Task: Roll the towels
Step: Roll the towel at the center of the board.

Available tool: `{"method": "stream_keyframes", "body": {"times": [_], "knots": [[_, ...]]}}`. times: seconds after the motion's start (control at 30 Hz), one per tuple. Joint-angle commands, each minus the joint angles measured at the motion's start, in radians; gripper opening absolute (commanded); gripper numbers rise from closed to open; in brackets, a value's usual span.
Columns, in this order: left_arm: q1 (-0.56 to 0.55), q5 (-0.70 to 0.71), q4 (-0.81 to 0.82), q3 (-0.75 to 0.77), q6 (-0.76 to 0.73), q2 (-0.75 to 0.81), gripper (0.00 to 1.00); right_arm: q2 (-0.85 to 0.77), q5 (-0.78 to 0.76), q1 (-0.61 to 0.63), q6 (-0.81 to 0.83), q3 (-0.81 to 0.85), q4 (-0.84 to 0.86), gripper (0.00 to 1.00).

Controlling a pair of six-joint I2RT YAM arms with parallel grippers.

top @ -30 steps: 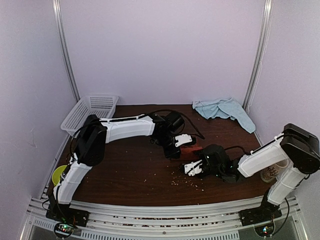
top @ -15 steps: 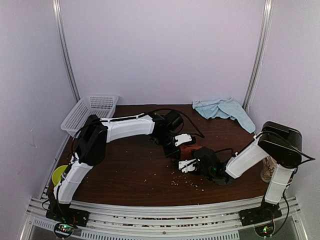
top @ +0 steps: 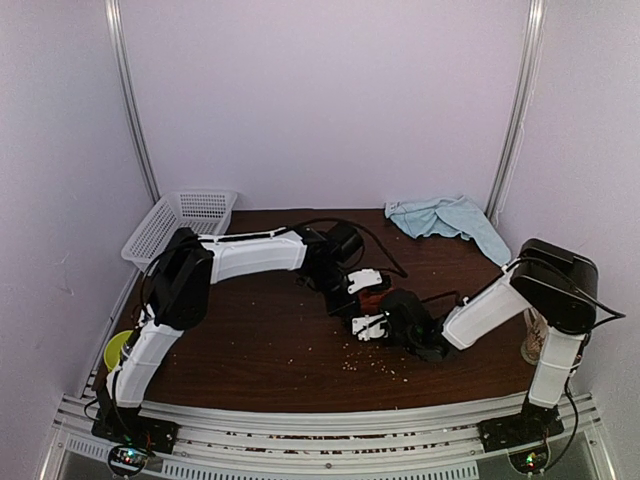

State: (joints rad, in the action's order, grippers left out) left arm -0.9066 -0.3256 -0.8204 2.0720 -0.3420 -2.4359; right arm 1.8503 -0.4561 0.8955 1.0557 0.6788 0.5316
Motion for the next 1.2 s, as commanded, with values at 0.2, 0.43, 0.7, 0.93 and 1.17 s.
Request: {"method": "stream_keyframes", "body": {"times": [0.2,0.43,0.7,0.93,1.17], "knots": [[-0.014,0.089,0.155,-0.265,-0.056,0.244,0.48,-0.053,0.166,-0.053,-0.067,0.056,-0.271,0.01],[-0.011,0.302,0.505,-0.577,-0.068,0.482,0.57,-0.09,0.283,-0.085,-0.093,0.109,-0.448,0.01],[-0.008,0.379,0.948,-0.967,-0.109,0.7,0.6,-0.084,0.499,-0.142,-0.121,0.284,-0.785,0.01],[-0.014,0.312,1.28,-1.261,-0.224,0.805,0.58,0.049,0.664,-0.176,-0.123,0.514,-1.111,0.01],[-0.076,0.29,1.438,-1.392,-0.379,0.839,0.57,0.195,0.823,-0.206,-0.131,0.718,-1.378,0.01]]}}
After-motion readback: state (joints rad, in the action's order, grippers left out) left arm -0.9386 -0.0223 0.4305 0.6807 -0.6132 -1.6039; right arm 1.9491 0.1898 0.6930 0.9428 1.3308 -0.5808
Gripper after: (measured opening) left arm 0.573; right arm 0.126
